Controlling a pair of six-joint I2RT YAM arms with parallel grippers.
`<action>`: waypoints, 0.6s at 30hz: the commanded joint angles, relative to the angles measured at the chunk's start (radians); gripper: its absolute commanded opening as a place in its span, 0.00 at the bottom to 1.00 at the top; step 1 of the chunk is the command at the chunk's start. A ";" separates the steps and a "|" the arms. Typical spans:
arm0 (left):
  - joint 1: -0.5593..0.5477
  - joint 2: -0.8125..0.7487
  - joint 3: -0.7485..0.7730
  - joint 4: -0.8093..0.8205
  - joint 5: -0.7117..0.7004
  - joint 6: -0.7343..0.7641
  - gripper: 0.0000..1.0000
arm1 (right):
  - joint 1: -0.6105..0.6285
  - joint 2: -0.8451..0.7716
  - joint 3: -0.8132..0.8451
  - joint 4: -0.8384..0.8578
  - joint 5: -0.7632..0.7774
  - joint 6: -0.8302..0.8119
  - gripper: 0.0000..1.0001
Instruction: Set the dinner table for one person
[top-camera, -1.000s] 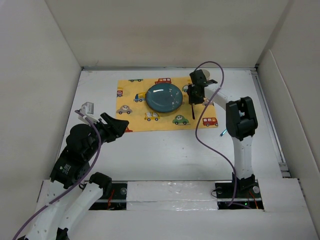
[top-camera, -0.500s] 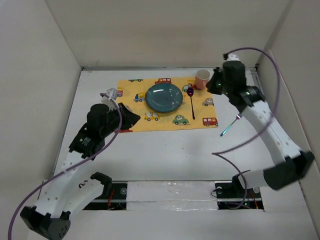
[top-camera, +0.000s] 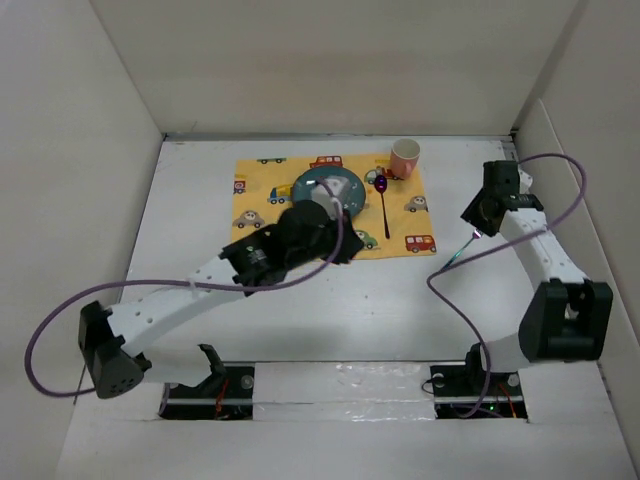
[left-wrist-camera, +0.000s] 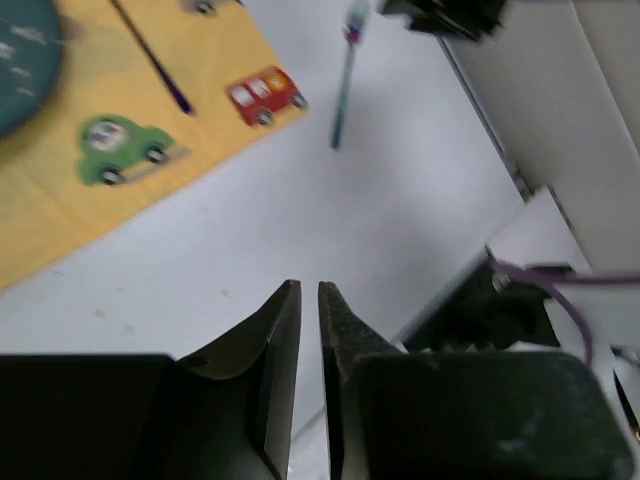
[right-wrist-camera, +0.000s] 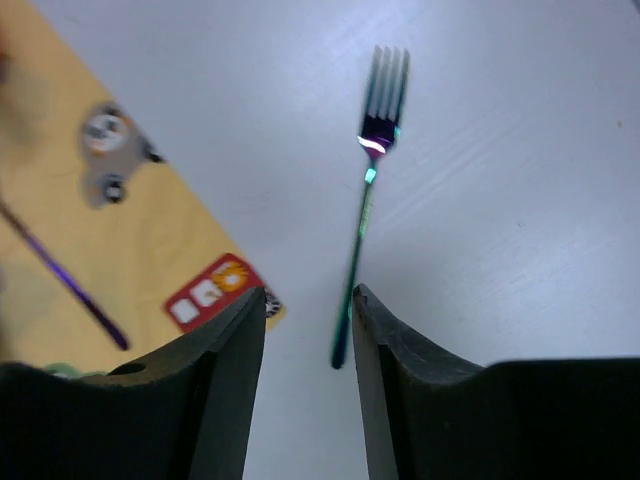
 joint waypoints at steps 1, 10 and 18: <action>-0.255 0.076 0.073 -0.072 -0.310 -0.003 0.13 | -0.046 0.104 0.073 0.022 -0.008 -0.016 0.46; -0.377 -0.082 -0.220 0.095 -0.297 -0.221 0.34 | -0.087 0.383 0.162 -0.006 0.000 -0.047 0.44; -0.377 -0.267 -0.337 0.043 -0.352 -0.289 0.36 | -0.097 0.479 0.148 -0.012 -0.029 -0.051 0.35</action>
